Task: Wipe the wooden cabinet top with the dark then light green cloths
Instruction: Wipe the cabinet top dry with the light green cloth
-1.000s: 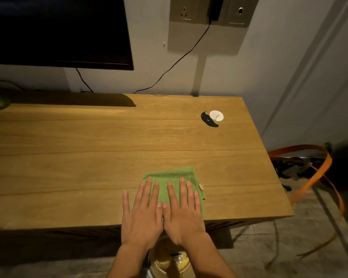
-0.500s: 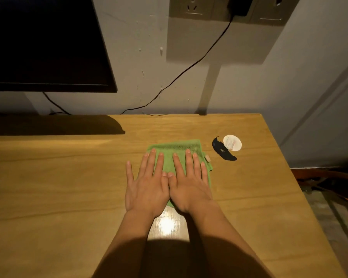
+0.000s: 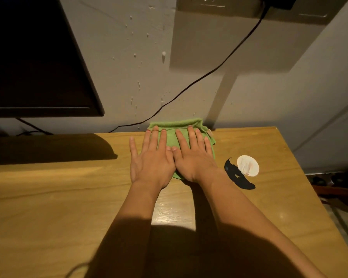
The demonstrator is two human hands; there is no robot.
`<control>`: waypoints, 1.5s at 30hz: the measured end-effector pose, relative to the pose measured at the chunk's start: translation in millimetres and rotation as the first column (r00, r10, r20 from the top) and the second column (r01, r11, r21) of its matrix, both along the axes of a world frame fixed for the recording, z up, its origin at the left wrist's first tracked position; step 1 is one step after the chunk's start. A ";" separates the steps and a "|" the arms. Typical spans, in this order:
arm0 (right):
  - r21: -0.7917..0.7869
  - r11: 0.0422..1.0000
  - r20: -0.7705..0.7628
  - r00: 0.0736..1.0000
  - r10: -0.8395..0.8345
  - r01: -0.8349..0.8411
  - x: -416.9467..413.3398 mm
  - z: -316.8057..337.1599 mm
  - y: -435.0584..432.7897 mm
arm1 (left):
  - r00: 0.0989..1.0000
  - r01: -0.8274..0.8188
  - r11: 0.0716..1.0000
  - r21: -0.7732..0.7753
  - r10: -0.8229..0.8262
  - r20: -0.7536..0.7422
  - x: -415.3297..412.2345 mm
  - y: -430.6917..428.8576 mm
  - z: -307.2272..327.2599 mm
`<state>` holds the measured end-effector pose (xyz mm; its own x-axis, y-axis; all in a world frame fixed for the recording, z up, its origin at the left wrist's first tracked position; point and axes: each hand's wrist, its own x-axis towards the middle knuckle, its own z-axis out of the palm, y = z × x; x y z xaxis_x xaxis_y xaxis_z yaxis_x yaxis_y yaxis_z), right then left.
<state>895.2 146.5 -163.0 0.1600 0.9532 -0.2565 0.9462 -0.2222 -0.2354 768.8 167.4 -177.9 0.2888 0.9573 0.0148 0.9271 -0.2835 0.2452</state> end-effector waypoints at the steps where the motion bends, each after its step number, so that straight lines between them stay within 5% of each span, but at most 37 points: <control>1: 0.003 1.000 0.000 1.000 -0.003 0.003 -0.4 1.1 -1.3 | 1.000 0.002 1.000 0.002 -0.002 -0.004 -0.4 -0.7 0.2; 10: 0.005 1.000 -0.007 1.000 -0.015 0.015 -18.3 1.4 -89.4 | 0.998 0.038 0.999 0.007 -0.038 -0.050 -19.8 -84.0 4.4; 29: -0.064 0.998 -0.009 1.000 0.007 -0.007 -38.1 17.9 -443.7 | 0.992 0.023 0.994 -0.104 -0.036 -0.122 -34.1 -438.9 22.6; 45: -0.089 0.994 -0.010 0.998 0.059 -0.060 -11.2 20.7 -391.6 | 0.996 -0.003 0.995 -0.095 -0.006 -0.094 -10.7 -388.8 20.1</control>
